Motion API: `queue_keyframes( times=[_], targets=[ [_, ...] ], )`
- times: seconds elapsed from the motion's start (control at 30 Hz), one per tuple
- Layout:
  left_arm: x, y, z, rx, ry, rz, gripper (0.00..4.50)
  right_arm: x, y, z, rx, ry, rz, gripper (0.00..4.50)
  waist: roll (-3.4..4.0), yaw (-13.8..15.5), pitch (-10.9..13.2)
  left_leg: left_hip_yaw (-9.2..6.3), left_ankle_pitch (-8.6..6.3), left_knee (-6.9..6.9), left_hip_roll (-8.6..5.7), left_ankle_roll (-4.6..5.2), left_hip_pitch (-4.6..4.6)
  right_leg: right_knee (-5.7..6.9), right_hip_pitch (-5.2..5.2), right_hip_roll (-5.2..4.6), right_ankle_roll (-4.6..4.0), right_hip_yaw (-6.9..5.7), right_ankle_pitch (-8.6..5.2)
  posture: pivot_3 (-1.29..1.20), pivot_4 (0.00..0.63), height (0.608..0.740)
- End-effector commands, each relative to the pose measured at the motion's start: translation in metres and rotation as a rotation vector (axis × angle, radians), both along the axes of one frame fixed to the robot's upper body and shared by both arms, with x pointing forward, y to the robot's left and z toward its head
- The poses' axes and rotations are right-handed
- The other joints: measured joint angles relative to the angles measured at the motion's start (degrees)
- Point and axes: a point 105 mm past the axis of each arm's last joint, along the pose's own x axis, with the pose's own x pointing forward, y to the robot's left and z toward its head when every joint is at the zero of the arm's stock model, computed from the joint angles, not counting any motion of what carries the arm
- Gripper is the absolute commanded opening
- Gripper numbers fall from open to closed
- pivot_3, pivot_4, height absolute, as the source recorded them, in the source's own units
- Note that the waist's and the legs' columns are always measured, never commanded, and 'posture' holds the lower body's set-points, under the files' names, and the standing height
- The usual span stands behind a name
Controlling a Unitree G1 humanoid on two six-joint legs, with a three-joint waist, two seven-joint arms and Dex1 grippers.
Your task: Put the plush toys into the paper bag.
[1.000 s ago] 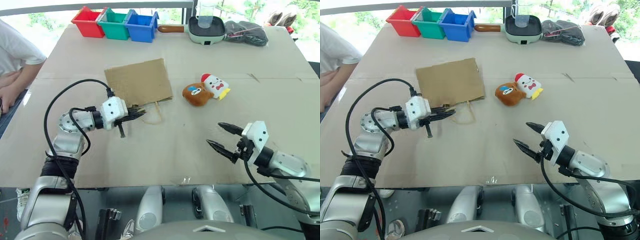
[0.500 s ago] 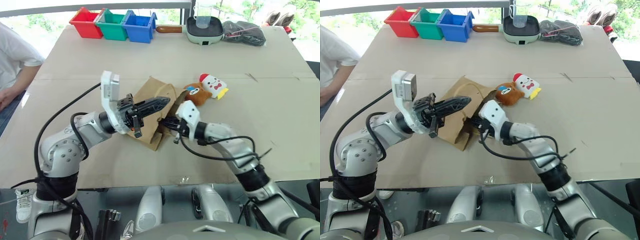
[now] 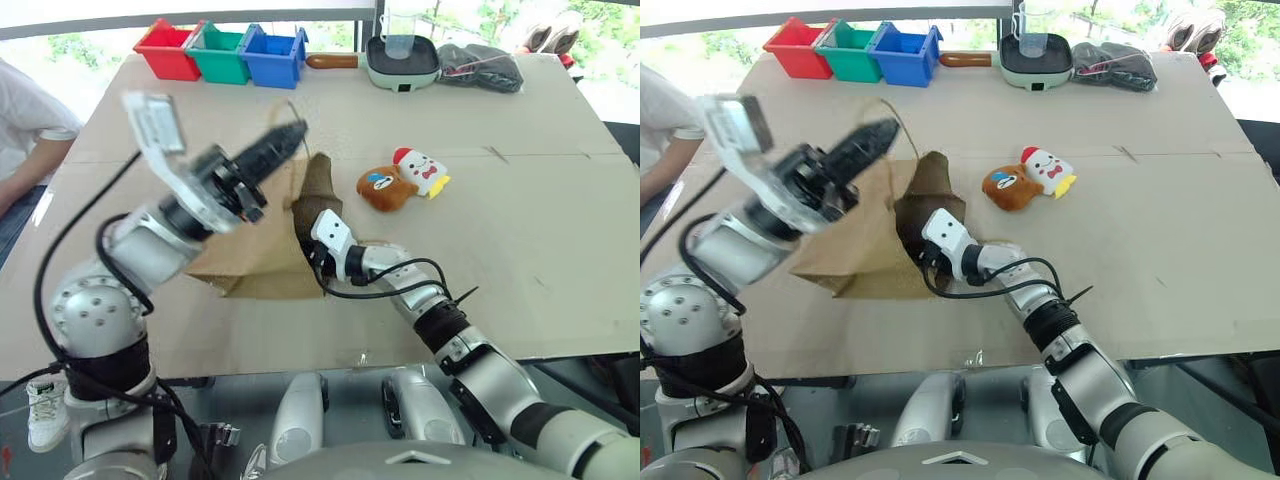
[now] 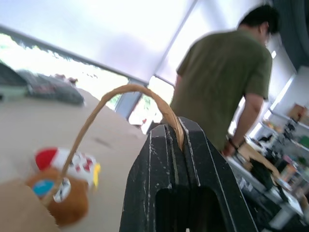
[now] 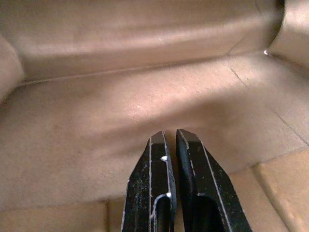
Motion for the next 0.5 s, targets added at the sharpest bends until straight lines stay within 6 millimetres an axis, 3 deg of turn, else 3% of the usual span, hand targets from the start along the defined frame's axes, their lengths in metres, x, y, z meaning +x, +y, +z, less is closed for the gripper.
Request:
queue_keyframes(
  times=[0.03,0.2,0.3,0.43,0.5],
  targets=[
    [0.002,0.024,0.018,-0.027,-0.046,0.11,0.0,-0.005,-0.005,-0.031,-0.106,0.039,-0.008,0.07,0.0,-0.05,-0.01,0.03,0.0,-0.01,0.0,0.0,0.05,0.01,0.04,0.01,0.0,0.02,0.0,0.0,0.15,0.74],
    [0.015,0.045,0.013,0.091,-0.099,0.328,0.0,0.016,-0.017,-0.034,-0.179,-0.012,-0.149,0.07,-0.02,0.03,-0.02,0.04,0.0,-0.04,0.0,-0.01,0.27,0.0,0.24,0.02,-0.01,0.03,-0.01,0.0,0.15,0.74],
    [0.023,0.054,0.013,0.124,-0.151,0.465,0.0,0.021,-0.02,-0.034,-0.215,-0.05,-0.179,0.07,0.01,0.17,-0.01,0.08,0.0,-0.16,-0.01,-0.02,0.86,-0.1,0.81,0.03,-0.09,0.05,-0.08,0.0,0.15,0.74],
    [0.022,0.051,0.005,0.224,-0.232,0.551,0.0,0.021,-0.017,-0.029,-0.208,-0.081,-0.189,0.07,-0.03,0.17,-0.04,0.07,0.0,-0.15,-0.01,-0.02,0.91,-0.12,0.88,0.02,-0.12,0.05,-0.09,0.0,0.15,0.74],
    [0.02,0.046,-0.002,0.244,-0.238,0.564,0.0,0.02,-0.013,-0.017,-0.144,-0.078,-0.182,0.07,-0.04,0.23,-0.05,0.08,0.0,-0.17,-0.01,-0.03,0.92,-0.12,0.88,0.02,-0.12,0.06,-0.09,0.0,0.15,0.74]
  ],
)
